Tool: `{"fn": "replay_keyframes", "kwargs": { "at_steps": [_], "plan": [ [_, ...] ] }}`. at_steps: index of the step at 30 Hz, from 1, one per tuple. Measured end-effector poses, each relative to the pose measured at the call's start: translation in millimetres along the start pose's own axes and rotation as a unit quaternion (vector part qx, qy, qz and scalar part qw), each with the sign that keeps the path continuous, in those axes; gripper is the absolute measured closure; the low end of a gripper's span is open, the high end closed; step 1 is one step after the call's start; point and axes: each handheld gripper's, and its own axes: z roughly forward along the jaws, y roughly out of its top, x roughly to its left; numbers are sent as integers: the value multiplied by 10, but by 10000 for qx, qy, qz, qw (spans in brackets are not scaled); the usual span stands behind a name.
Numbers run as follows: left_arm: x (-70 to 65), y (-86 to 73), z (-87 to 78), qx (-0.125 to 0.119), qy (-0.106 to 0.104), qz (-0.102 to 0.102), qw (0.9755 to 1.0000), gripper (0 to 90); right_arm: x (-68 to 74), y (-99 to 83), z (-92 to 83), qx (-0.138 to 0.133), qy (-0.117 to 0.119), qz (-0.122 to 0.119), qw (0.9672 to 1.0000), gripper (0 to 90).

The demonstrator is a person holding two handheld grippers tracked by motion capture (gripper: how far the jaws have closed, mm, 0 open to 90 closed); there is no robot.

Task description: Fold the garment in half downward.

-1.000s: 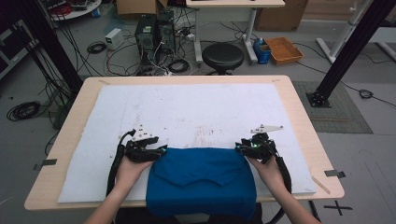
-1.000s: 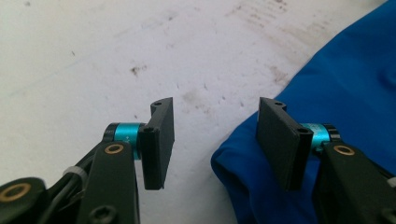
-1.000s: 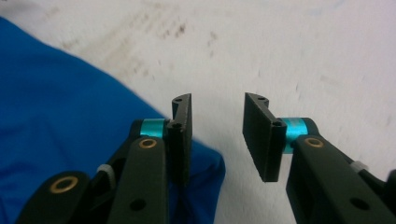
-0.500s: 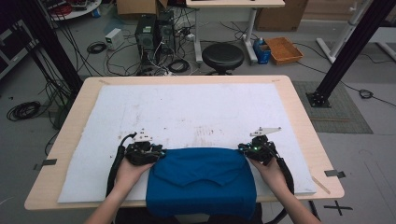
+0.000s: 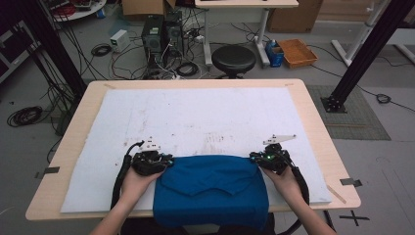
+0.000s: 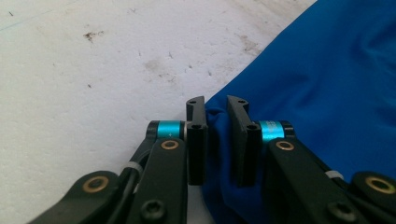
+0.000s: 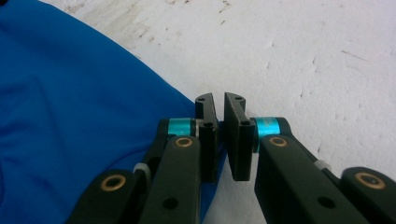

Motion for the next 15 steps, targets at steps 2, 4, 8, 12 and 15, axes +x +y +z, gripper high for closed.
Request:
{"fn": "replay_keyframes", "kwargs": {
  "at_steps": [2, 4, 8, 12, 15],
  "plan": [
    [13, 4, -4, -23, -17, 24, 10000, 813, -5, 3, -11, -45, 7, 14, 10000, 855],
    [25, 10, -9, -70, 6, 27, 10000, 817, -21, 21, -31, -122, 7, -5, 9999, 857],
    [63, 37, -17, -178, 17, 18, 9998, 823, -64, 80, -60, -236, -5, -1, 9997, 875],
    [123, 141, -3, -207, 101, 111, 9997, 826, -137, 181, -44, -320, -73, -41, 9995, 880],
    [178, 248, 24, -223, 168, 189, 9994, 826, -185, 275, -12, -374, -212, -77, 9990, 882]
  ]
}}
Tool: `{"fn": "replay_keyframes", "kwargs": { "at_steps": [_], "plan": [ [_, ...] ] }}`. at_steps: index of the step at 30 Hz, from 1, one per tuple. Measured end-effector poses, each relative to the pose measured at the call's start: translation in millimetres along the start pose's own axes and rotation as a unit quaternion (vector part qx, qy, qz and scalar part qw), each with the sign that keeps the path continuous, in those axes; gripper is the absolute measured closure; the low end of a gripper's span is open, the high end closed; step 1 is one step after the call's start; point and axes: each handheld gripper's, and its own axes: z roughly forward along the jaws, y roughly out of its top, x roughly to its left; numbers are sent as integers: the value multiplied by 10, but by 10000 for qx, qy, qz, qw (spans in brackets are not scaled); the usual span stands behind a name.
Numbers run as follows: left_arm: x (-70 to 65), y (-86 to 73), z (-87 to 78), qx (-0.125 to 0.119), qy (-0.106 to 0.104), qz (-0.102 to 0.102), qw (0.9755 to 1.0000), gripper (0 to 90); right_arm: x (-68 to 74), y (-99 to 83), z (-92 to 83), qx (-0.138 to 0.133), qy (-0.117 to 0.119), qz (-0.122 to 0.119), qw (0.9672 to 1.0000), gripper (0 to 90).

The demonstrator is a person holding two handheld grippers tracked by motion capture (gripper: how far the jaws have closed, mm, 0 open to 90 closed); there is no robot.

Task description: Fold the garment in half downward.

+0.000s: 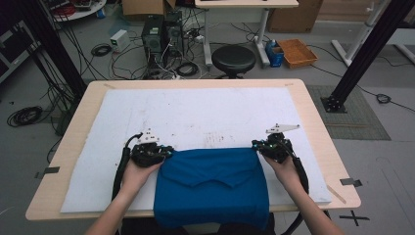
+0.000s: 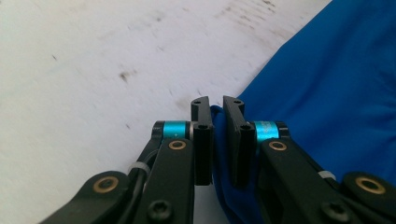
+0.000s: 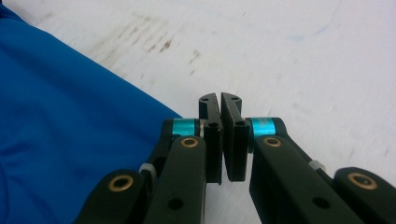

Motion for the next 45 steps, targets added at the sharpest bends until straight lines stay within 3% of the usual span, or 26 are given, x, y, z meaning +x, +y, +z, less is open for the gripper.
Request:
{"fn": "replay_keyframes", "kwargs": {
  "at_steps": [9, 14, 19, 26, 28, 31, 33, 38, 40, 45],
  "plan": [
    [216, 304, 164, -157, 252, 164, 9994, 826, -224, 313, 152, -121, -267, -43, 9996, 882],
    [328, 411, 295, -41, 434, 251, 9987, 825, -347, 427, 291, -42, -330, -33, 9994, 882],
    [447, 431, 424, 19, 513, 213, 9985, 825, -403, 490, 428, -2, -447, -67, 9990, 882],
    [495, 408, 512, 79, 518, 237, 9983, 817, -421, 480, 501, 78, -526, -45, 9986, 881],
    [493, 413, 504, 85, 605, 226, 9979, 779, -418, 476, 501, 72, -539, -50, 9985, 879],
    [506, 420, 454, 49, 764, 125, 9970, 652, -403, 469, 494, 40, -544, -87, 9985, 851],
    [516, 421, 389, -40, 797, 10, 9968, 608, -390, 462, 464, 9, -623, -89, 9980, 790],
    [444, 342, 178, -64, 710, -221, 9972, 538, -382, 421, 284, -173, -655, 90, 9977, 702],
    [390, 287, 114, -25, 681, -267, 9973, 523, -351, 368, 198, -383, -675, 134, 9969, 701],
    [191, 126, 6, 127, 485, -555, 9972, 532, -223, 210, 68, -425, -605, 184, 9971, 683]
  ]
}}
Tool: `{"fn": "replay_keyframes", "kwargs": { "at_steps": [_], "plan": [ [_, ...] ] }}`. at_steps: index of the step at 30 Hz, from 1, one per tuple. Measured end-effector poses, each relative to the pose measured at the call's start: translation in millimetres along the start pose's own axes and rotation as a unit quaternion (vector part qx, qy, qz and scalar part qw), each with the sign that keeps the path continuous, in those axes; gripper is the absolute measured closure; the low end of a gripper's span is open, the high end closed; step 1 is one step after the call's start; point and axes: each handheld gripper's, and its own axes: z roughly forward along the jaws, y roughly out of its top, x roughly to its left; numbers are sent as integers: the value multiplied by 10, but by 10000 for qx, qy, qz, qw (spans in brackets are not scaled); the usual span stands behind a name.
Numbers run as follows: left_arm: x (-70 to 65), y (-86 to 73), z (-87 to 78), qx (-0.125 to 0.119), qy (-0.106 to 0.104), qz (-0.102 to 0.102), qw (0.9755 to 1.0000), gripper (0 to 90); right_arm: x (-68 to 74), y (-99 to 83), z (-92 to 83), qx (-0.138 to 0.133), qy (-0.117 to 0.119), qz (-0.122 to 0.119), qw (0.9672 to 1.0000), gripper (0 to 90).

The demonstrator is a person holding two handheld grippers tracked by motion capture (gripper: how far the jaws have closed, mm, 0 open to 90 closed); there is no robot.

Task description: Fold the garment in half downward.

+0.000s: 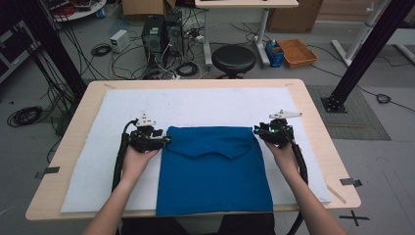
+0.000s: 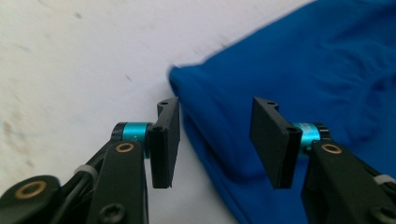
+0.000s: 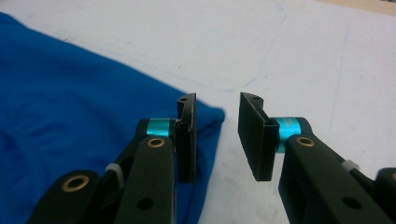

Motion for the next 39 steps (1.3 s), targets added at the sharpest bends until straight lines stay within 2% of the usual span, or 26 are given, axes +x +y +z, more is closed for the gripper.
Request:
{"fn": "replay_keyframes", "kwargs": {
  "at_steps": [3, 6, 10, 18, 27, 30, 32, 36, 39],
  "plan": [
    [-61, -65, 9, 111, -13, -151, 9998, 563, 95, -99, -89, 24, 14, 16, 10000, 683],
    [-70, -100, 49, 242, -11, -359, 9991, 601, 145, -167, -107, 131, 164, 147, 9997, 687],
    [-84, -108, 76, 312, 90, -444, 9985, 651, 197, -216, -105, 189, 118, 106, 9997, 687],
    [-136, -119, 117, 353, 135, -362, 9986, 784, 222, -266, -24, 362, 203, 195, 9989, 697],
    [-128, -114, 115, 254, 105, -300, 9992, 869, 290, -284, 126, 640, 241, 180, 9975, 702],
    [-128, -109, 101, 227, 113, -257, 9993, 879, 304, -272, 157, 647, 227, 6, 9976, 813],
    [-123, -109, 102, 252, 102, -243, 9993, 886, 305, -269, 166, 661, 240, -55, 9975, 850],
    [-128, -110, 101, 212, 54, -287, 9993, 890, 300, -266, 151, 627, 263, -74, 9977, 864],
    [-134, -105, 85, 187, 54, -237, 9995, 890, 304, -262, 124, 564, 272, -112, 9980, 865]
  ]
}}
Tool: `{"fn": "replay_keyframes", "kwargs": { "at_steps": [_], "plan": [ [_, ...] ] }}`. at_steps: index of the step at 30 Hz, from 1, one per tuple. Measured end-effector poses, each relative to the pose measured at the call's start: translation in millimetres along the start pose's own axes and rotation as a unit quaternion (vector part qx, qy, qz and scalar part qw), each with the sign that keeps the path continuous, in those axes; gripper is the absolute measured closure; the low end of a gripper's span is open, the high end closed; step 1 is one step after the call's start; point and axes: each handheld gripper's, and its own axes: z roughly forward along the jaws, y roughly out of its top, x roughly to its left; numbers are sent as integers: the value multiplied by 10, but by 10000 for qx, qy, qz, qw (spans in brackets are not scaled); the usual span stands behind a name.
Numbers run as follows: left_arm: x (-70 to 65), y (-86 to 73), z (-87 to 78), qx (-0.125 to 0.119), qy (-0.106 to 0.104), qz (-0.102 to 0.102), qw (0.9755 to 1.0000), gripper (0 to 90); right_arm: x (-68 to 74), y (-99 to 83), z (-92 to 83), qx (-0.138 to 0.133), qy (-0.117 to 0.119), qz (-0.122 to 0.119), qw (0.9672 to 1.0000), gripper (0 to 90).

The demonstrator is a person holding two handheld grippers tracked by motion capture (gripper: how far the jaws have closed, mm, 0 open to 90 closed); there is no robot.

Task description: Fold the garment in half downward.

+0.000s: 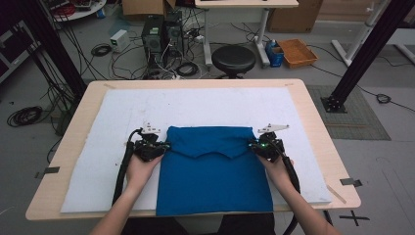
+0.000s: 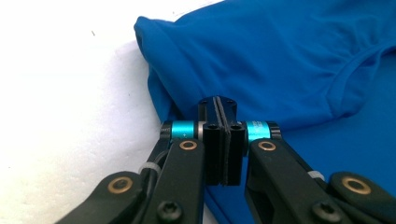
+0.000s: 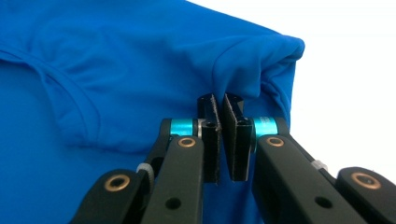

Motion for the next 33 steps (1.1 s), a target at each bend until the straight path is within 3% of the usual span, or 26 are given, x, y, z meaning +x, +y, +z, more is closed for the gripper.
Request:
{"fn": "replay_keyframes", "kwargs": {
  "at_steps": [8, 14, 21, 33],
  "plan": [
    [-11, 6, -73, -94, -103, -16, 9999, 890, -31, -10, -97, -116, 63, 49, 9999, 866],
    [-77, 3, -199, -121, -419, 8, 9990, 890, 14, -8, -283, -254, 207, 23, 9995, 865],
    [-160, -53, -408, -199, -846, -61, 9962, 890, 116, -102, -522, -177, 383, -94, 9991, 864],
    [-473, -311, -850, -243, -1204, 113, 9924, 890, 356, -387, -1016, -152, 693, -401, 9967, 864]
  ]
}}
